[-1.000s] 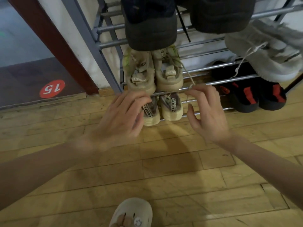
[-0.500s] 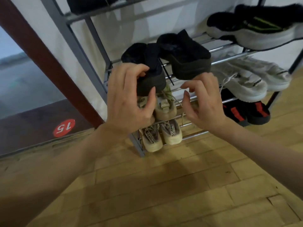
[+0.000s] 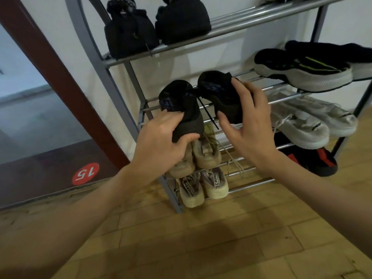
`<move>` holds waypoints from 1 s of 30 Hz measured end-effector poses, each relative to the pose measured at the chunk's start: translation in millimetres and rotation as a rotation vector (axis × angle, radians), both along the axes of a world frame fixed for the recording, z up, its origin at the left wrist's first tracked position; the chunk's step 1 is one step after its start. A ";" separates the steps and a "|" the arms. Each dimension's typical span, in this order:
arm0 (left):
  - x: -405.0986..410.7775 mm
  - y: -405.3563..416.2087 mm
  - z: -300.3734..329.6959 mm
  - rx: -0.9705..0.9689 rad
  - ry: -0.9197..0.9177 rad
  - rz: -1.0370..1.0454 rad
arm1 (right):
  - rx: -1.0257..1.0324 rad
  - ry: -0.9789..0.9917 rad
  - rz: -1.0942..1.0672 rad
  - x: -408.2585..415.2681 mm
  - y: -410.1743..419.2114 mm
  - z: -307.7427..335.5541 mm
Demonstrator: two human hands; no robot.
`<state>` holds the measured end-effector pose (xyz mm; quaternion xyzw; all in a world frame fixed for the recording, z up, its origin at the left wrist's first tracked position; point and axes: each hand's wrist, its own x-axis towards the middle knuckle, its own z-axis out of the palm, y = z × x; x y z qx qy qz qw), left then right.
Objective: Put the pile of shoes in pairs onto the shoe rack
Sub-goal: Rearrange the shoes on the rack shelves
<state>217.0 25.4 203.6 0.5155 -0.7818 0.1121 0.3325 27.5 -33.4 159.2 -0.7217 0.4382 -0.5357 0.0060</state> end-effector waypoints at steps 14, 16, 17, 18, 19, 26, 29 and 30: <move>28.5 4.4 -5.0 -0.044 0.054 0.112 | -0.226 -0.065 0.190 32.5 -12.2 -5.1; 32.7 1.5 -5.3 -0.034 0.069 0.118 | -0.225 -0.080 0.193 41.2 -15.1 -2.3; 34.3 0.1 -5.0 -0.029 0.076 0.126 | -0.221 -0.088 0.193 44.9 -16.4 -0.9; 35.4 -1.2 -4.5 -0.023 0.079 0.135 | -0.217 -0.093 0.191 47.8 -17.7 0.7; 35.9 -2.1 -4.3 -0.019 0.079 0.143 | -0.209 -0.095 0.186 50.1 -19.4 1.8; 34.5 -4.8 -9.8 -0.005 0.052 0.166 | -0.163 -0.030 0.173 54.4 -23.6 -7.9; 34.6 -5.6 -11.7 -0.012 0.061 0.164 | -0.149 -0.006 0.190 50.5 -23.2 -8.6; 34.0 -5.4 -11.5 -0.009 0.061 0.161 | -0.139 -0.015 0.195 49.5 -23.2 -7.0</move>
